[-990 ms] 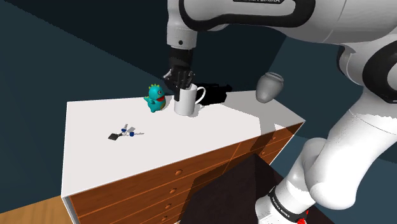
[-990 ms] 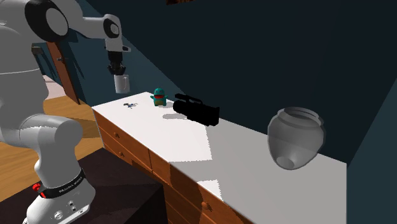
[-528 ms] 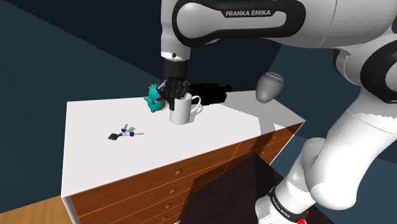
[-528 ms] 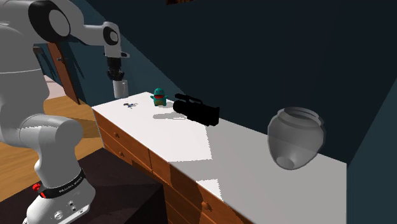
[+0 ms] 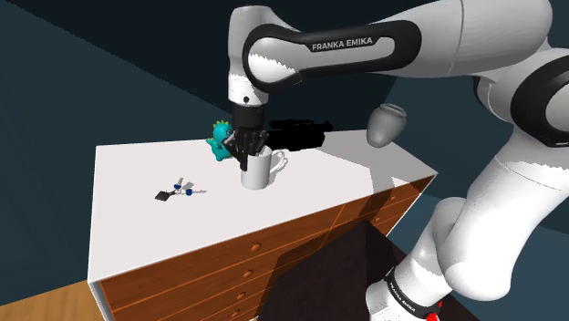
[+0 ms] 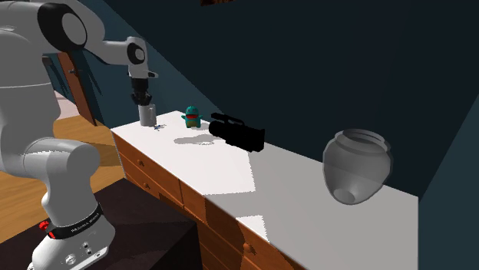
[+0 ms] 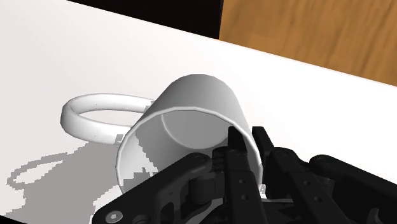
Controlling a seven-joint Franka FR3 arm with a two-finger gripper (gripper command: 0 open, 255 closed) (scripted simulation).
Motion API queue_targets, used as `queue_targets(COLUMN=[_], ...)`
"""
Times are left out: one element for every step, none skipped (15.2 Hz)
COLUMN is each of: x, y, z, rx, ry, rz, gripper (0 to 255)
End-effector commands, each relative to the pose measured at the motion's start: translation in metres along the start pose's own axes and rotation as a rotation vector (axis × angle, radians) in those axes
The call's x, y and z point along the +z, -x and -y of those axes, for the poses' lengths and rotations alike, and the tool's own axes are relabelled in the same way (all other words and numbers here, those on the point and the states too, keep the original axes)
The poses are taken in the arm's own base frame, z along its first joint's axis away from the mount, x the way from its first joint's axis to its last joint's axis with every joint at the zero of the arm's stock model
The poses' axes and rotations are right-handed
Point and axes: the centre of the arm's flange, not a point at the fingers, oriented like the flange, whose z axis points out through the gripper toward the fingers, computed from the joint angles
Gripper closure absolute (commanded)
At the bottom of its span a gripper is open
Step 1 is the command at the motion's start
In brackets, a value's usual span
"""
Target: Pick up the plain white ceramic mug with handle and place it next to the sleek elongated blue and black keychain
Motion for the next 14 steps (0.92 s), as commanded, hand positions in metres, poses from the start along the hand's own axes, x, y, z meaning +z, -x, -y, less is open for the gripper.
queue_targets(x=[0.01,0.016,0.021,0.026,0.031,0.036,0.042,0.047,0.052,0.057,0.062,0.068,0.073,0.078], y=[-0.001,-0.002,-0.003,-0.004,-0.005,-0.006,-0.007,-0.007,-0.008,-0.009,-0.01,-0.011,-0.012,-0.013], z=[0.001,0.001,0.001,0.001,0.001,0.001,0.001,0.002,0.002,0.002,0.002,0.002,0.002,0.002], rx=[0.0,0.0,0.0,0.0,0.0,0.0,0.0,0.0,0.0,0.0,0.0,0.0,0.0,0.0], ry=[0.0,0.0,0.0,0.0,0.0,0.0,0.0,0.0,0.0,0.0,0.0,0.0,0.0,0.0], rz=[-0.001,-0.001,-0.001,-0.001,-0.001,-0.001,-0.001,-0.001,-0.001,-0.001,-0.001,-0.001,-0.001,-0.001], gripper=[255,255,255,255,255,255,255,255,255,255,255,255,255,255])
